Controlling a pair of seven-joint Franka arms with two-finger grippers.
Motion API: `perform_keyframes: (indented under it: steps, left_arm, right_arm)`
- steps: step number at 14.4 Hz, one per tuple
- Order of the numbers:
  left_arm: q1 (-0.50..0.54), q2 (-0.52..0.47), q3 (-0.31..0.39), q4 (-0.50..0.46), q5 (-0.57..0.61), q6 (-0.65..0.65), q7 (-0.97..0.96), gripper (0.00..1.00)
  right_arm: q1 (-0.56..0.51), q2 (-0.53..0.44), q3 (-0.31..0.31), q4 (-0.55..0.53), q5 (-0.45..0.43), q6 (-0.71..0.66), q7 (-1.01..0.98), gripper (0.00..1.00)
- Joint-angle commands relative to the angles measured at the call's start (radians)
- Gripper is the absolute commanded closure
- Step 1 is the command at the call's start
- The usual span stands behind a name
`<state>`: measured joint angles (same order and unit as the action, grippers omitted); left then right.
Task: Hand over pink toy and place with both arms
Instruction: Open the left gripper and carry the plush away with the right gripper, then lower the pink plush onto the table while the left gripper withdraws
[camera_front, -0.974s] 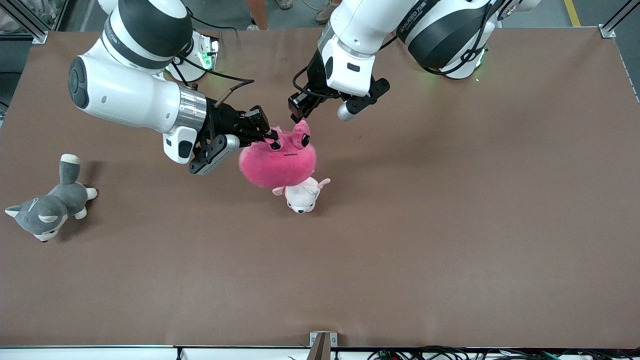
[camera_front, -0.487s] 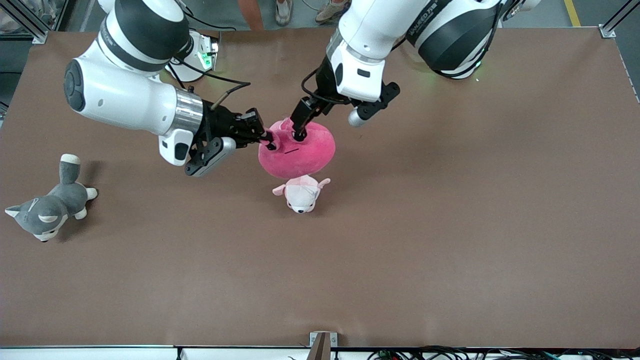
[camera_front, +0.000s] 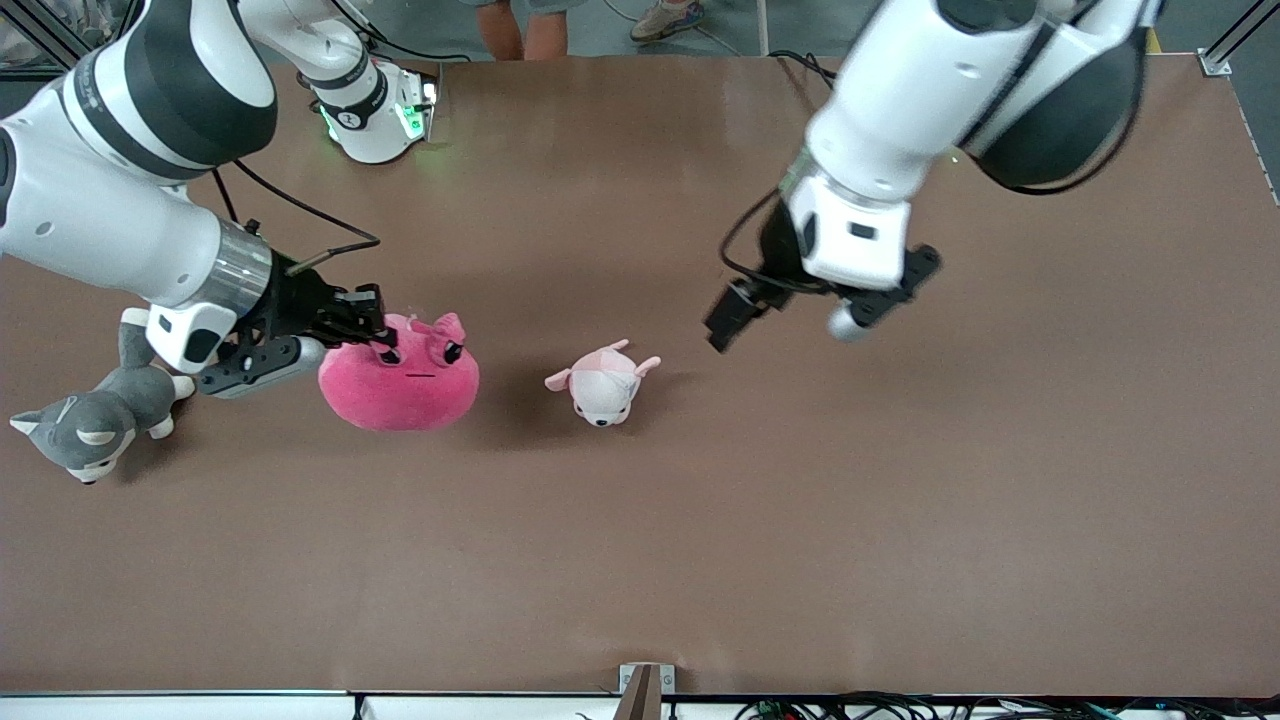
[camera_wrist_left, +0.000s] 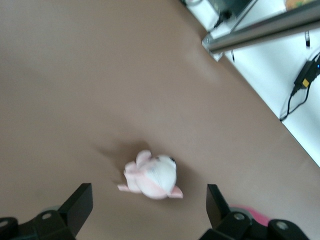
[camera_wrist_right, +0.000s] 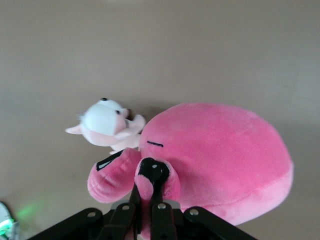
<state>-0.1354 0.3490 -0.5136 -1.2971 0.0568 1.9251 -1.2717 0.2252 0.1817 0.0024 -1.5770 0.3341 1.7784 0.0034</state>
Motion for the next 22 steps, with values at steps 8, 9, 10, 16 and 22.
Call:
perform_keyframes:
  steps: [8,9,10,16,22]
  left_arm:
    - [0.296,-0.080,0.000,-0.013,0.032,-0.225,0.415,0.00]
    - [0.318,-0.091,-0.003,-0.016,0.032,-0.236,0.440,0.00]
    - [0.327,-0.093,0.003,-0.013,0.035,-0.282,0.468,0.00]
    - [0.439,-0.132,0.003,-0.008,0.081,-0.316,0.805,0.00]
    - [0.307,-0.310,0.220,-0.215,-0.001,-0.321,0.995,0.00]
  right_arm:
    - [-0.237,0.097,0.016,-0.006,-0.033,-0.022,-0.117,0.98]
    - [-0.254,0.116,0.016,-0.006,-0.033,-0.023,-0.162,0.98]
    - [-0.271,0.131,0.016,-0.008,-0.033,-0.025,-0.210,0.98]
    - [-0.362,0.212,0.018,-0.004,0.046,-0.036,-0.433,0.98]
    - [-0.371,0.232,0.018,-0.006,0.088,-0.065,-0.468,0.98]
